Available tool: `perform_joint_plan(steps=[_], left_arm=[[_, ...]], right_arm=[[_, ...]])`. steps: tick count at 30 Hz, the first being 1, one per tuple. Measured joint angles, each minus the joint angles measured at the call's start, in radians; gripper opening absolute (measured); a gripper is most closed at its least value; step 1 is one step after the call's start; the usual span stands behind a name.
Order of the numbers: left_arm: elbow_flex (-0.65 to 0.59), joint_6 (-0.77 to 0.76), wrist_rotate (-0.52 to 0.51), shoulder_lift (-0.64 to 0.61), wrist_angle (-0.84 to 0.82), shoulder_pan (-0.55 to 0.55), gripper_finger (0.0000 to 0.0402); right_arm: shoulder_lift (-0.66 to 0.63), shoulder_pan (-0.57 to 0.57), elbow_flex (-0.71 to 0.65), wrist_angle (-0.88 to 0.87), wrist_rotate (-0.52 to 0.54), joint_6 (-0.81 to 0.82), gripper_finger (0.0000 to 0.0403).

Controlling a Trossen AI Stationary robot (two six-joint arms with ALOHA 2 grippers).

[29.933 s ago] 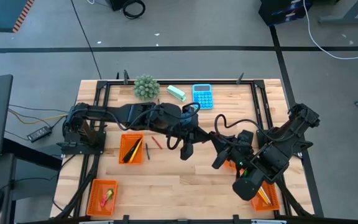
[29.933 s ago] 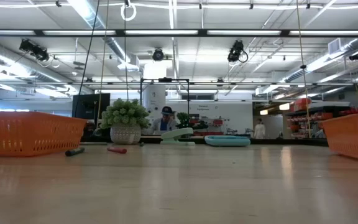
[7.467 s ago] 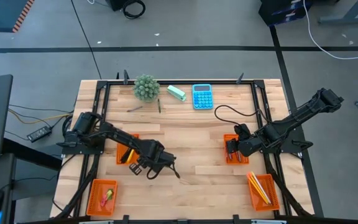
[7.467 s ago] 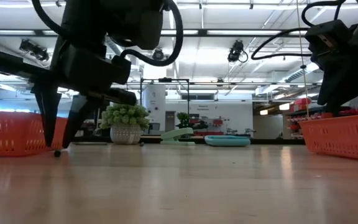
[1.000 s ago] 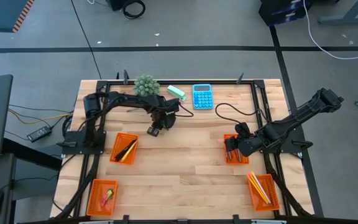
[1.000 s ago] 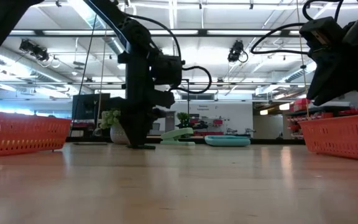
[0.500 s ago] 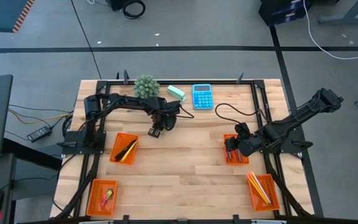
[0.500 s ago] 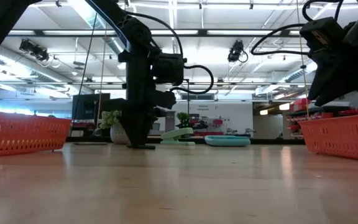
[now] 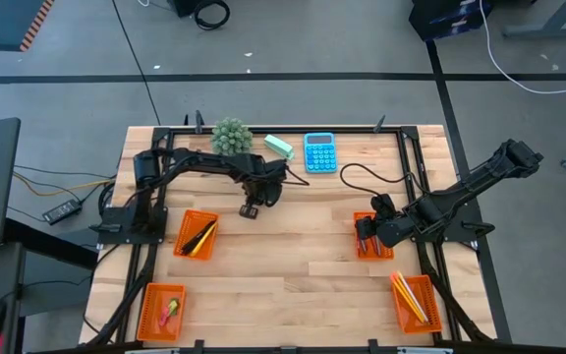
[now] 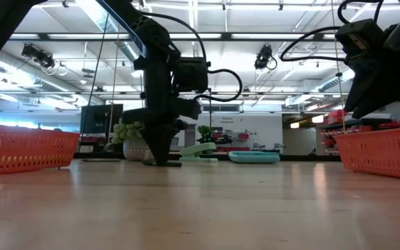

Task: Sort crayons/erasers/pens/pencils in bins
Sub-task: Put the bottom dark green crayon into the top right orange basket

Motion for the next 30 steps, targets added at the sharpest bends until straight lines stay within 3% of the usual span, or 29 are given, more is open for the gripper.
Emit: perform_joint_plan(steps=[6,11,17,23,26,30], left_arm=[[0.067,-0.101,0.012,0.012,-0.030,-0.001,0.0047],[0.170,-0.204,0.060,0.009,-0.102,-0.002,0.0029],[0.348,-0.375,0.176,0.008,-0.132,0.000,0.0022],[0.566,-0.550,0.243,0.005,-0.099,0.001,0.0049],[0.685,-0.642,0.296,0.004,-0.059,0.010,0.0041],[0.815,-0.763,0.334,0.003,0.052,0.013,0.0024]], right_arm=[[-0.001,0.000,0.000,0.003,-0.001,-0.007,0.0088],[-0.026,0.000,0.065,0.003,-0.005,-0.016,0.0088],[-0.046,0.000,0.224,0.005,0.023,-0.209,0.0088],[-0.050,0.003,0.443,0.004,0.225,-0.401,0.0088],[-0.050,0.014,0.576,0.005,0.346,-0.557,0.0088],[-0.051,0.012,0.726,-0.026,0.418,-0.775,0.0093]])
